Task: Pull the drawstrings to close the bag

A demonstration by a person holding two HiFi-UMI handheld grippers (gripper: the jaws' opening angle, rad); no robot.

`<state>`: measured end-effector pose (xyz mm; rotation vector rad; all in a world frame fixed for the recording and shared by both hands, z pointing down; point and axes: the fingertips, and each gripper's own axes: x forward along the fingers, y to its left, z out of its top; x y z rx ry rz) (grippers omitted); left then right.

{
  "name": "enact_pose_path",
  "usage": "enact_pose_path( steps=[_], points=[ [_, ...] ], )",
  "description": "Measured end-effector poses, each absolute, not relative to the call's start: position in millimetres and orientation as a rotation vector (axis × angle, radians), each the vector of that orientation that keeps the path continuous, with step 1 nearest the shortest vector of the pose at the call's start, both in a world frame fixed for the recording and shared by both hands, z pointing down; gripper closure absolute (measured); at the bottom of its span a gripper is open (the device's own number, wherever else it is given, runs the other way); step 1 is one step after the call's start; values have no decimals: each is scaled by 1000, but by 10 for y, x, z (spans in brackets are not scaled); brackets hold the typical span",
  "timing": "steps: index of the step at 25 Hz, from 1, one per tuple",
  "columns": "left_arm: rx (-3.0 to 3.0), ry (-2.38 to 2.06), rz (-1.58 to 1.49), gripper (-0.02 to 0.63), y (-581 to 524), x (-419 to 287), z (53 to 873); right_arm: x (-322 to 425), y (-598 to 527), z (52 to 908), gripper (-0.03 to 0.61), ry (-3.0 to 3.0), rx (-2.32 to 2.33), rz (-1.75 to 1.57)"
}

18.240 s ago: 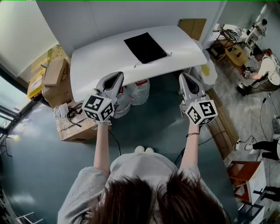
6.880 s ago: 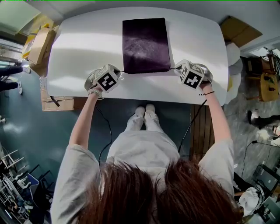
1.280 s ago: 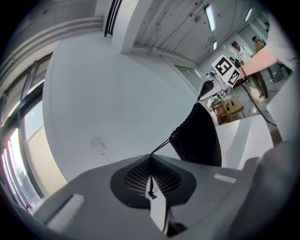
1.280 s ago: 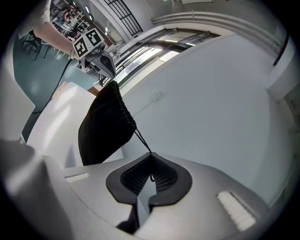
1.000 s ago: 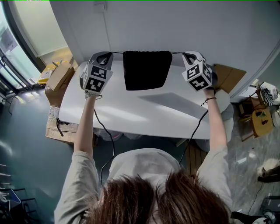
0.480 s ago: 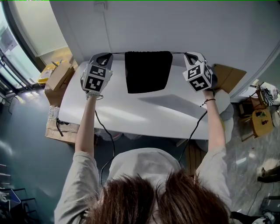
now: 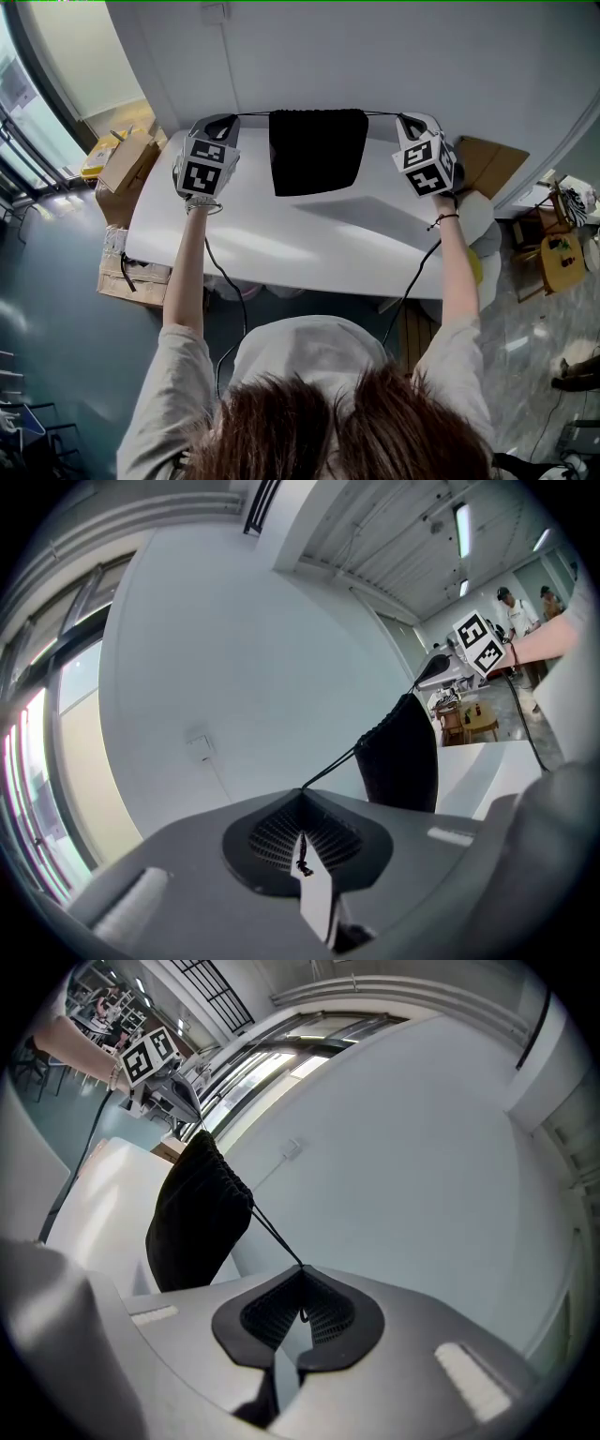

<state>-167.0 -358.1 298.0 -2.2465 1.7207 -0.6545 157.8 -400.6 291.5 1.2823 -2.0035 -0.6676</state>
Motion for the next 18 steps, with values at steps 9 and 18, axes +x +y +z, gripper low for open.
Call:
enact_pose_path(
  steps=[9,18],
  points=[
    [-2267,1765,-613,614,-3613,-1728,2997,1584,-4051,2920,567,-2017,1342,-632],
    [-2297,1827,-551,614,-3644,-1791,3023,1592,-4096,2915,566,-2049,1436,-574]
  ],
)
